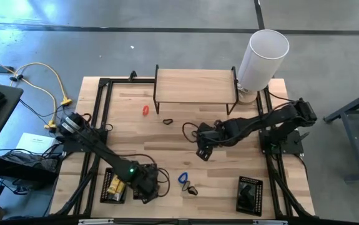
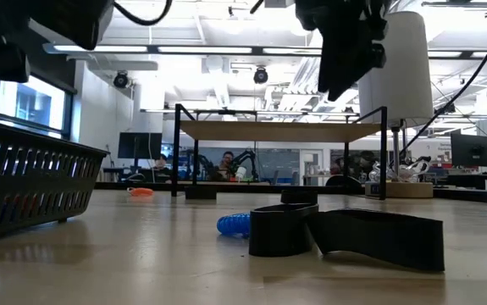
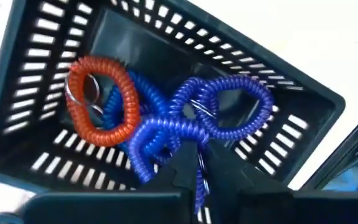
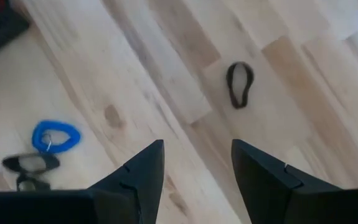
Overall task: Pick & Place Office Desk Supplies
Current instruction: Put the violet spring key chain into the middle black basket, then put the black rubber band into the right black basket
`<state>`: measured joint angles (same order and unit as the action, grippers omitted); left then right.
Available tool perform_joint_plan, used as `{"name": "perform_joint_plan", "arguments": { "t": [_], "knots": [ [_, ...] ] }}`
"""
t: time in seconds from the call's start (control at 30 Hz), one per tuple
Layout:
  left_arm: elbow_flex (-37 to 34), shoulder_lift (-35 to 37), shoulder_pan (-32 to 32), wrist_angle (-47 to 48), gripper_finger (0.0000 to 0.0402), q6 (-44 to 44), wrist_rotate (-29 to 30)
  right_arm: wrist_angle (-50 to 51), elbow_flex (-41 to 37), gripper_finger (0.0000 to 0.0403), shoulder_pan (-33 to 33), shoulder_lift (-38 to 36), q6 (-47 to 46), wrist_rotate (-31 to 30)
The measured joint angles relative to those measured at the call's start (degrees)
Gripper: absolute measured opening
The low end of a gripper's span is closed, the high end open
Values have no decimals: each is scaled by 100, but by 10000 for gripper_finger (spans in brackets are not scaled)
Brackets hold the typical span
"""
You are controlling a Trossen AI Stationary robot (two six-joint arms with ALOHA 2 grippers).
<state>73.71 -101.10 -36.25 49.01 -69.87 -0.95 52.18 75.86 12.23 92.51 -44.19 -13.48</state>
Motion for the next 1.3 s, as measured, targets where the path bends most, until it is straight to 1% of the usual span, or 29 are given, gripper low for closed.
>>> {"name": "perform_joint_plan", "arguments": {
  "t": [0.1, 0.27, 0.43, 0.63, 0.8, 0.9, 1.0, 1.13, 1.2, 1.3],
  "knots": [
    [0, 0, 64, 107, 38, -172, -49, -87, 11, 175, -73, 56, 95, 135],
    [0, 0, 164, 95, 58, -17, -207, -163, 8, 175, -151, 103, 191, 167],
    [0, 48, 175, 88, 60, -11, -228, -217, 7, 175, -266, 184, 231, 175],
    [0, 279, 175, 46, 61, -53, -217, -280, 9, 175, -508, 436, 397, 217],
    [0, 597, 175, 73, 61, -356, -252, -337, 9, 175, -648, 599, 537, 235],
    [0, 893, 170, 53, 61, -579, -6, -352, 9, 175, -796, 733, 547, 251],
    [0, 1224, 87, -20, 61, -644, 565, -358, 9, 175, -938, 913, 531, 355],
    [2, 1486, -42, -283, 61, -610, 1289, -442, 9, 175, -1049, 1171, 522, 668],
    [2, 1552, -101, -482, 61, -500, 1488, -488, 9, 175, -1057, 1316, 552, 686],
    [4, 1567, -171, -776, 61, -275, 1621, -511, 9, 175, -1082, 1513, 626, 492]
  ]
}}
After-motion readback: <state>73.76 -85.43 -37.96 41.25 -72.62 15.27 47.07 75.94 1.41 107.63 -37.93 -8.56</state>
